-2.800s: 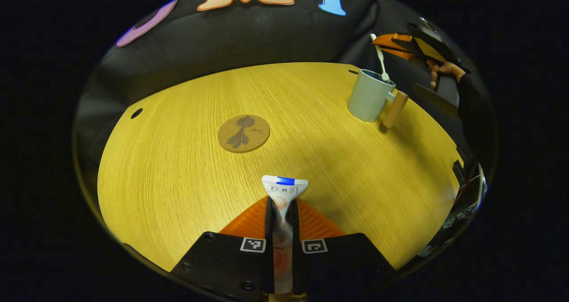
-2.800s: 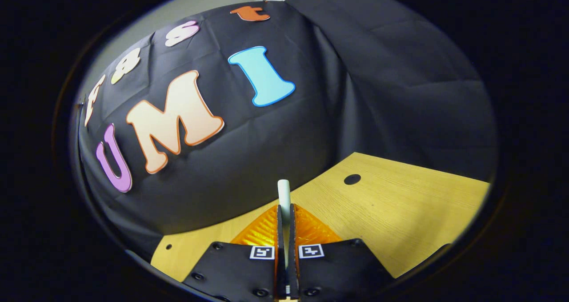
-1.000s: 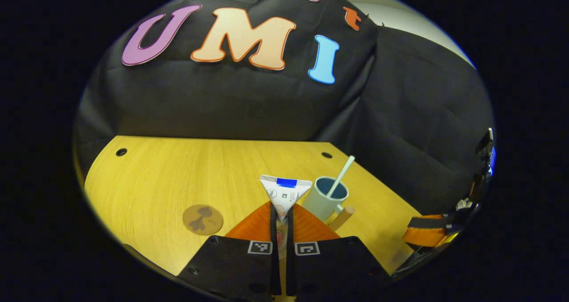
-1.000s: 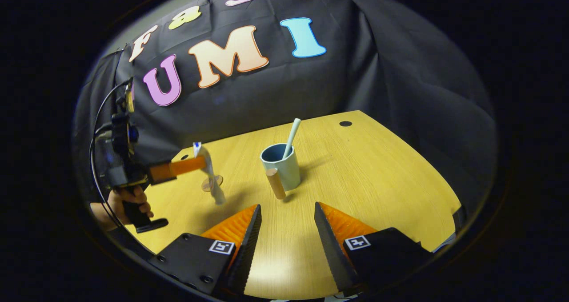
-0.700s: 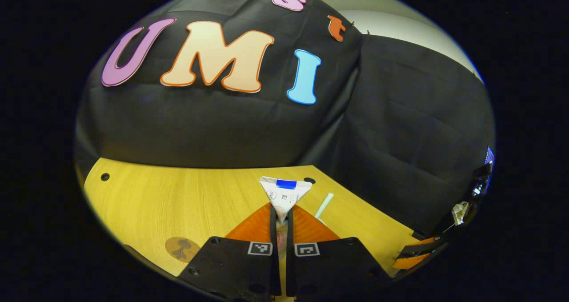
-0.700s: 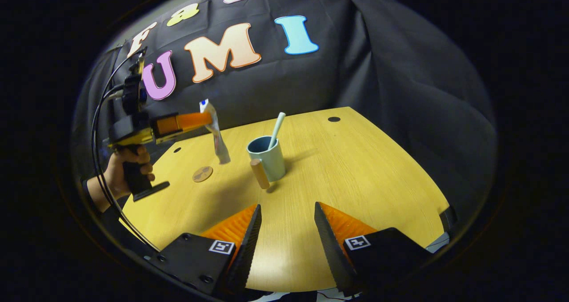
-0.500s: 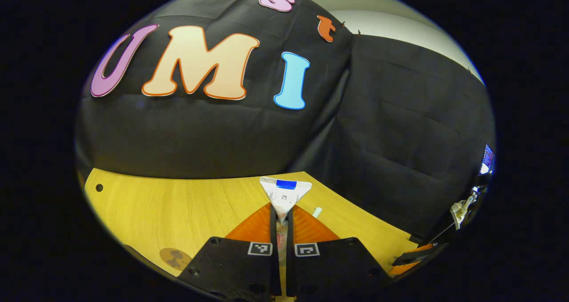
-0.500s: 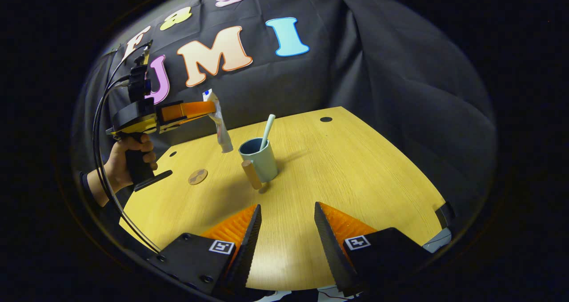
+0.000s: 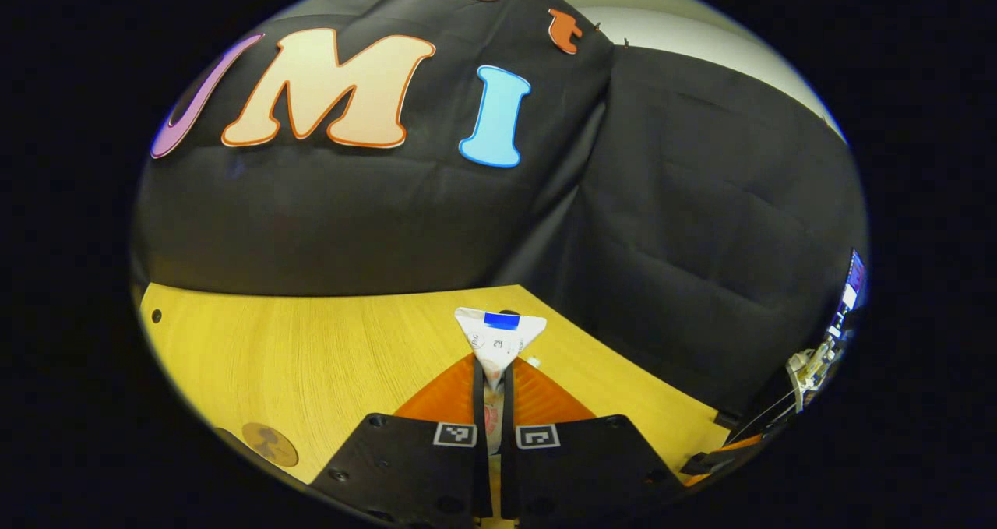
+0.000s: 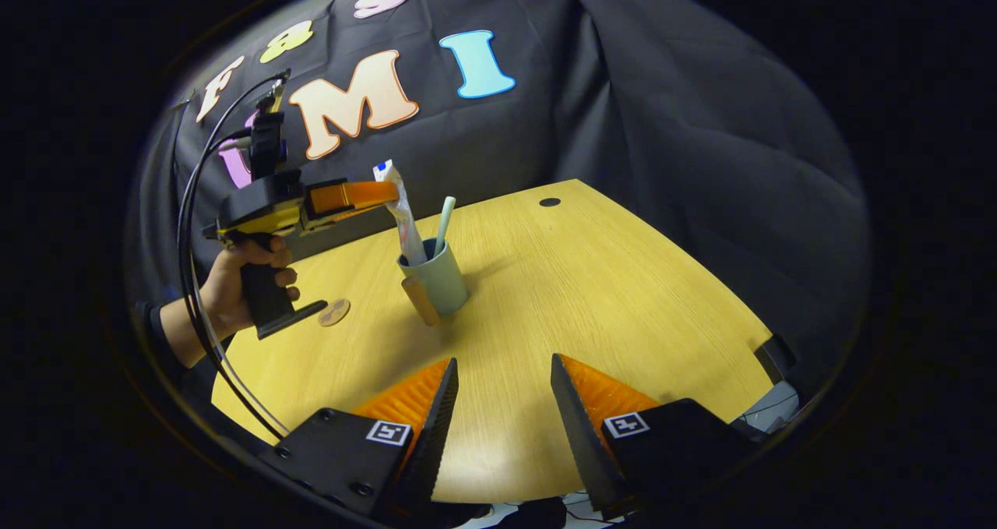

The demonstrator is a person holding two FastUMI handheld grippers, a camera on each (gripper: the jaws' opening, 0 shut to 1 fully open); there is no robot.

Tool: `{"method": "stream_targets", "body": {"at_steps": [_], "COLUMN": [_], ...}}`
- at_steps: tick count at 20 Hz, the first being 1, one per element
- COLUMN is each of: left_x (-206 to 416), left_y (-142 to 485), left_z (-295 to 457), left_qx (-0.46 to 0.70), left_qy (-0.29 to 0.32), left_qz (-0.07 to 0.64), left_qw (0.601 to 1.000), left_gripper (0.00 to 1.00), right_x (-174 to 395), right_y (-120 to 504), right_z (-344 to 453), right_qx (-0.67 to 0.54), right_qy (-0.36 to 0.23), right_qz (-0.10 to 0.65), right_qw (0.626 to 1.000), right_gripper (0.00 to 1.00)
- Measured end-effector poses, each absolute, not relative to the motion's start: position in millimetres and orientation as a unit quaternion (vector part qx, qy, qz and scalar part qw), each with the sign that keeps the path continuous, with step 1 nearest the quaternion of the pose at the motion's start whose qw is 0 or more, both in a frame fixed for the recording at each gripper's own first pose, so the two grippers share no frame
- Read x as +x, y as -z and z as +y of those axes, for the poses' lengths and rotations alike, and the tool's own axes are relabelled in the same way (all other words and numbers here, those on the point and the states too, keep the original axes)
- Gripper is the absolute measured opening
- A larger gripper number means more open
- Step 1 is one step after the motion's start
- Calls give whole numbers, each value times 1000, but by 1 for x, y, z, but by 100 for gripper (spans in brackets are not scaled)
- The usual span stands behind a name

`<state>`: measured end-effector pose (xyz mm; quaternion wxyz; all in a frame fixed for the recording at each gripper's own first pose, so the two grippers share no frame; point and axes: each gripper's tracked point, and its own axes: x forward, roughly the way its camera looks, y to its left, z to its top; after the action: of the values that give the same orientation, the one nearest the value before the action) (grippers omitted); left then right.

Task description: Put the toothbrush and toothpaste on the desktop into the cup, then pick up the cup and place it on the coaster on the desktop.

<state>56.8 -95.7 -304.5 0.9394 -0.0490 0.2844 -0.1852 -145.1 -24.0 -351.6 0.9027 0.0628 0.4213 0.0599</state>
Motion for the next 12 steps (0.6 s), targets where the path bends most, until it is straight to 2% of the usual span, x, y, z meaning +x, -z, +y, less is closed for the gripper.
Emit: {"method": "stream_targets", "body": {"at_steps": [1, 3, 6, 9, 10, 11, 12], "left_x": [55, 49, 44, 24, 17, 21, 22], "left_y": [310, 320, 333, 363, 369, 363, 357], "left_z": [-95, -95, -91, -87, -85, -85, -83], "left_qx": [-46, -38, -29, -35, -37, -37, -30], "left_qy": [181, 172, 150, 120, 110, 104, 97], "left_qz": [288, 295, 302, 349, 364, 344, 342], "left_qw": [939, 939, 941, 929, 924, 932, 934], "left_gripper": [6, 4, 6, 4, 4, 6, 4], "right_x": [-144, -142, -134, -123, -117, -110, -104], "right_y": [351, 350, 347, 348, 348, 346, 346], "right_z": [-26, -29, -33, -35, -35, -32, -30], "right_qx": [63, 58, 55, 66, 73, 81, 85], "right_qy": [-61, -66, -78, -89, -95, -104, -112], "right_qz": [423, 425, 424, 431, 433, 437, 441], "right_qw": [902, 901, 901, 896, 893, 890, 887], "right_gripper": [75, 75, 75, 75, 67, 75, 67]}}
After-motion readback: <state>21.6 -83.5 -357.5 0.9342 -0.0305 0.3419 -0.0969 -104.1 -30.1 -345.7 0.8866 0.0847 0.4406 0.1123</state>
